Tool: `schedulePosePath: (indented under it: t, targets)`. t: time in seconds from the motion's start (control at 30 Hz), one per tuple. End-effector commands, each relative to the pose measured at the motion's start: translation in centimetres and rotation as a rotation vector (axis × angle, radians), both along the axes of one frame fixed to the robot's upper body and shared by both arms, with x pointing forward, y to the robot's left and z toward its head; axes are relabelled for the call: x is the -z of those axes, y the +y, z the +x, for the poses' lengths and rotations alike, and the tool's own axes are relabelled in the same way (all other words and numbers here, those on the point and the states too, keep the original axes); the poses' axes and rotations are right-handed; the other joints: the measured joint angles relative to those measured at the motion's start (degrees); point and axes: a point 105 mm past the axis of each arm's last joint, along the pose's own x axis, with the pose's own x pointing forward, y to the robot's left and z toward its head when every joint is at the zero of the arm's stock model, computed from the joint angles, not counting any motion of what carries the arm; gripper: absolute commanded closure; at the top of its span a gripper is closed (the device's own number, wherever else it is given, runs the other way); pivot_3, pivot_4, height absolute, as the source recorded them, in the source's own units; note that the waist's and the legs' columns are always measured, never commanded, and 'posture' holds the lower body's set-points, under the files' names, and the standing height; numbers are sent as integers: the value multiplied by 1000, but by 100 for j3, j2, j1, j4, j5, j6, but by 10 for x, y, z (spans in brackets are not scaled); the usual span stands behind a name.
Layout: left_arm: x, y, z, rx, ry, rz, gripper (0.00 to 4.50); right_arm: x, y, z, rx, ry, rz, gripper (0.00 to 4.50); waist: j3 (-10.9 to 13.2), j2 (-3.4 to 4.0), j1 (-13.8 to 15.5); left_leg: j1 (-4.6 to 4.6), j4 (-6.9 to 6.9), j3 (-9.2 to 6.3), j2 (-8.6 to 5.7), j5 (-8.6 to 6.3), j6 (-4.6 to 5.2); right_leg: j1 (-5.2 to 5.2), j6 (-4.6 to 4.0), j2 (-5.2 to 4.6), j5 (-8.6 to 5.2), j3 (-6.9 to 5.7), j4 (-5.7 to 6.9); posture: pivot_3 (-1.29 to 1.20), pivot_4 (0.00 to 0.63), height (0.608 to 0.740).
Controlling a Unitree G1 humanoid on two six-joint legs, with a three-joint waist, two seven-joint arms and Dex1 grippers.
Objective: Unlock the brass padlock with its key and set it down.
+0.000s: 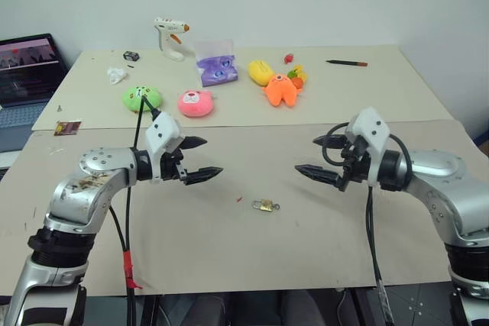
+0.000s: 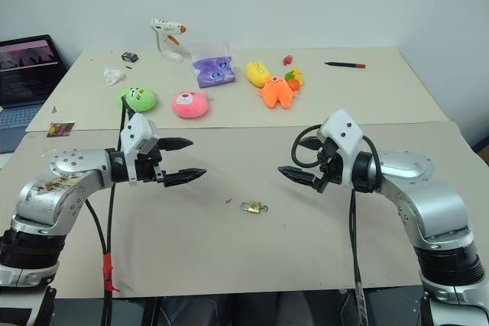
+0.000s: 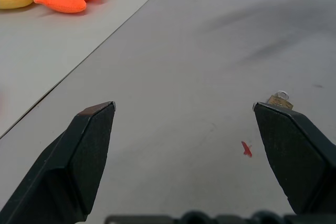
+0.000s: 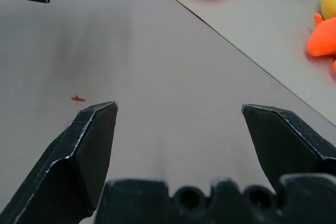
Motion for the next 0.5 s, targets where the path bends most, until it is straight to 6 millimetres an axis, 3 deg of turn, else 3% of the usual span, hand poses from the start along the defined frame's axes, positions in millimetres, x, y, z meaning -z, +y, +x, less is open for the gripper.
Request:
schedulePosePath:
  t: [0.03, 0.27, 0.5]
  targets:
    - [-10, 1, -3, 66, -50, 40, 0, -17, -4, 1, -17, -63, 4, 30, 0, 0, -1, 0, 0, 0, 0, 0, 0, 0, 0, 0, 0, 0, 0, 0, 150, 740]
    - [-17, -7, -1, 216, -143, 94, 0, -12, -2, -1, -38, -59, 11, 30, 0, 0, 1, 0, -1, 0, 0, 0, 0, 1, 0, -1, 0, -2, -5, 0, 150, 740]
    - [8, -53, -11, 414, -112, 109, 0, -12, -8, 0, 5, -83, 13, 30, 0, -1, 20, -3, 2, 0, -2, -1, 2, 2, 0, -2, 0, -2, -2, 0, 150, 740]
